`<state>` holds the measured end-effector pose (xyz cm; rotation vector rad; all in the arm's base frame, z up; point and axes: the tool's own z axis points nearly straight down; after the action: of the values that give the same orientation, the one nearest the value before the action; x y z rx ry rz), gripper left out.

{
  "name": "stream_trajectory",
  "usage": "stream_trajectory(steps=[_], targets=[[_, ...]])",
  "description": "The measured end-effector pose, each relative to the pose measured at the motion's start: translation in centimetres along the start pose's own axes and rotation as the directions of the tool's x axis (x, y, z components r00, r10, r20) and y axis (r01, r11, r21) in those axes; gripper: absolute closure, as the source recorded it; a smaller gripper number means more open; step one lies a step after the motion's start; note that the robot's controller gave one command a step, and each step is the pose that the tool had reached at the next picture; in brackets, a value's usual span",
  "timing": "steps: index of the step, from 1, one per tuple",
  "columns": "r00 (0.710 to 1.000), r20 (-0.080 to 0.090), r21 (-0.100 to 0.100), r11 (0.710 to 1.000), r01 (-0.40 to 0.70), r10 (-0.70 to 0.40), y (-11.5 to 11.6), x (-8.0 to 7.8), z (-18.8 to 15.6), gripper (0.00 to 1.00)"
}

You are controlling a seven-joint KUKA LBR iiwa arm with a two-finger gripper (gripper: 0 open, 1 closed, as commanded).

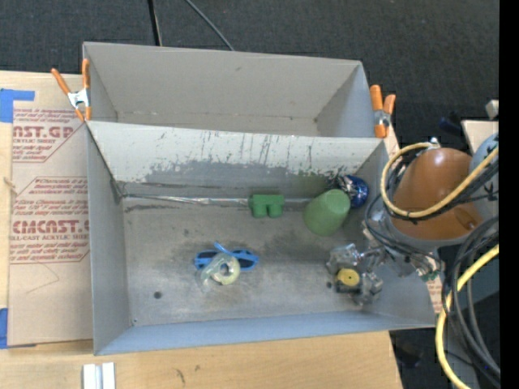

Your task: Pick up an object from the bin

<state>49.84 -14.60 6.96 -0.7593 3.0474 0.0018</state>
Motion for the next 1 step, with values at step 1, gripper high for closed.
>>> stream_trajectory(steps=[1], targets=[[1.0, 0.004, 0.006, 1.0, 0.031, -0.031, 1.33, 0.56, -12.33, 1.0]])
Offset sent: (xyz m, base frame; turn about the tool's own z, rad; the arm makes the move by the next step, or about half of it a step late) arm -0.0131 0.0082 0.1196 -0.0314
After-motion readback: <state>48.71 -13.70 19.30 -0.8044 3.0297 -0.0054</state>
